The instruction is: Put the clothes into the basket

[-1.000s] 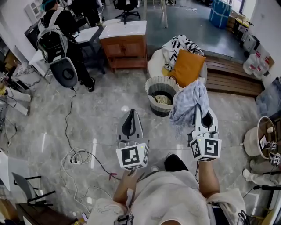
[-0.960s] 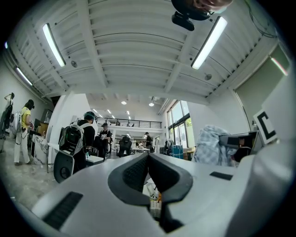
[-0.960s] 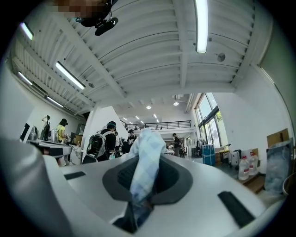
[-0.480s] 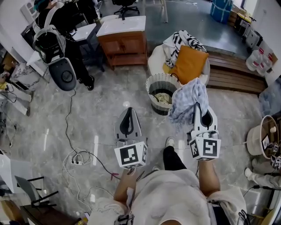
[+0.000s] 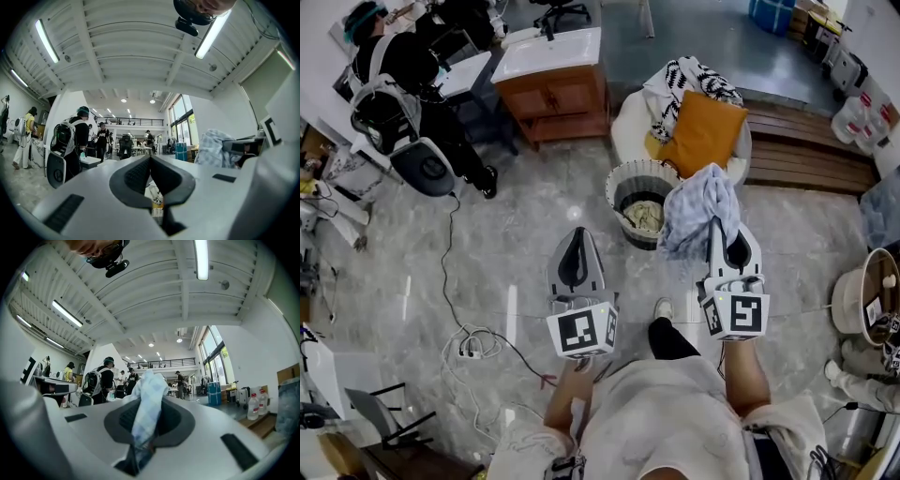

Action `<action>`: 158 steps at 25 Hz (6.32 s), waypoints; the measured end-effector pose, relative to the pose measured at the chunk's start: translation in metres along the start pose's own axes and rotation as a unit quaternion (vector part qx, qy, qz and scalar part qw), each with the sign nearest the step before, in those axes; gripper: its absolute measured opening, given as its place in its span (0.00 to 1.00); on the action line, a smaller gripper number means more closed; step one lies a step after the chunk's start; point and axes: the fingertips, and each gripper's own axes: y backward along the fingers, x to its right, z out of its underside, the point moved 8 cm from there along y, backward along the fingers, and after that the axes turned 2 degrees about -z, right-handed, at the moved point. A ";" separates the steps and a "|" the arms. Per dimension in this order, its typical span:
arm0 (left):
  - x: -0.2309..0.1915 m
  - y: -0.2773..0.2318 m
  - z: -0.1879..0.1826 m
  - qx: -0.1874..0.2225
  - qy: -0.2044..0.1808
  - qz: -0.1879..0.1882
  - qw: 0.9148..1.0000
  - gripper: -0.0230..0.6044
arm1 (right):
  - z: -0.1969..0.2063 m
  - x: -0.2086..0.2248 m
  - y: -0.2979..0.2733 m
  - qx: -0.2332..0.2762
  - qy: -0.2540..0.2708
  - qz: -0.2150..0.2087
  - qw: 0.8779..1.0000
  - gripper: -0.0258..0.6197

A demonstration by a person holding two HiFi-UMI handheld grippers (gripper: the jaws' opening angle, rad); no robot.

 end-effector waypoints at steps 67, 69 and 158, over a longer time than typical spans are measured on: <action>-0.061 -0.439 0.175 -0.091 0.005 0.034 0.995 0.04 | 0.321 0.060 -0.406 -0.345 -0.026 -0.081 0.935 0.08; -0.065 -0.443 0.183 -0.096 0.007 0.033 0.995 0.04 | 0.353 0.056 -0.403 -0.387 -0.041 -0.079 0.918 0.08; -0.048 -0.505 0.039 0.008 0.018 0.113 0.993 0.04 | 0.035 0.125 -0.462 -0.007 0.018 0.012 1.000 0.28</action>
